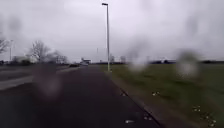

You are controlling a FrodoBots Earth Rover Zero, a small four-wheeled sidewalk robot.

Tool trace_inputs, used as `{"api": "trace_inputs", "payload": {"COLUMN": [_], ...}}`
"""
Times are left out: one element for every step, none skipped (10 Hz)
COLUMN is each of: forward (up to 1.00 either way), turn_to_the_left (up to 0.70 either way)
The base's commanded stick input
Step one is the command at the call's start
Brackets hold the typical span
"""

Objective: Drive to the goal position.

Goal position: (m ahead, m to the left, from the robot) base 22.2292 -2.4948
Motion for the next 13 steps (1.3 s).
{"api": "trace_inputs", "payload": {"forward": [1.00,1.00,1.00,1.00,1.00,1.00,1.00,1.00,1.00,1.00,1.00,1.00,1.00], "turn_to_the_left": [0.40,0.40,0.40,0.40,0.40,0.40,0.40,0.40,0.27,0.08,0.00,0.00,0.00]}}
